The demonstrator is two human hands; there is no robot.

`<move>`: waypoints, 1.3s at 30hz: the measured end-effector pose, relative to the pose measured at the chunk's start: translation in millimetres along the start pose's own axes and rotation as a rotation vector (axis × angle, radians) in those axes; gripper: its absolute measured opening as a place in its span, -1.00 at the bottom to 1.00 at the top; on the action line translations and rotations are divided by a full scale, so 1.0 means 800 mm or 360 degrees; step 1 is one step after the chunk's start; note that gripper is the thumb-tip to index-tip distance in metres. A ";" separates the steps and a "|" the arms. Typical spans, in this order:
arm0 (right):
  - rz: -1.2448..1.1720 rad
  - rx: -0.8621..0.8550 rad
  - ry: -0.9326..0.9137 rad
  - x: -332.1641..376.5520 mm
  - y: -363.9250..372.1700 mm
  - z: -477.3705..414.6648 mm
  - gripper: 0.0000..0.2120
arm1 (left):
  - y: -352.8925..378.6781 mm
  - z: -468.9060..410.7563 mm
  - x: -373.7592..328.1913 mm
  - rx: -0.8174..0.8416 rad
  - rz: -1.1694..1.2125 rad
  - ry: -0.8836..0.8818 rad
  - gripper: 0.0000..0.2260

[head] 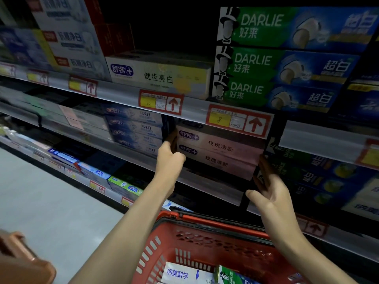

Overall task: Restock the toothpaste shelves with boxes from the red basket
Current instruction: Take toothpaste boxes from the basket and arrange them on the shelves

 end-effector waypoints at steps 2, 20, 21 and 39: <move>0.0010 -0.0022 0.0014 -0.002 0.001 0.001 -0.27 | 0.002 0.001 0.001 -0.0002 -0.0036 -0.0018 -0.45; -0.0014 -0.0052 0.0121 -0.001 0.006 0.002 -0.31 | -0.002 -0.012 0.027 0.0033 -0.0068 -0.0227 -0.67; -0.0025 -0.0058 0.0107 -0.001 0.005 0.002 -0.34 | -0.002 -0.012 0.027 0.0030 -0.0069 -0.0219 -0.67; -0.0008 -0.0049 0.0069 0.004 0.004 0.002 -0.55 | -0.001 -0.008 0.021 -0.0053 0.0026 -0.0059 -0.66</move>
Point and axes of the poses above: each hand's wrist, its own z-axis away from the middle knuckle, its own y-axis out of the palm, x = y × z, the point moved 7 cm from there along -z, towards the middle knuckle, and after that the axes turned 14 degrees about x, right-handed, at the moved point
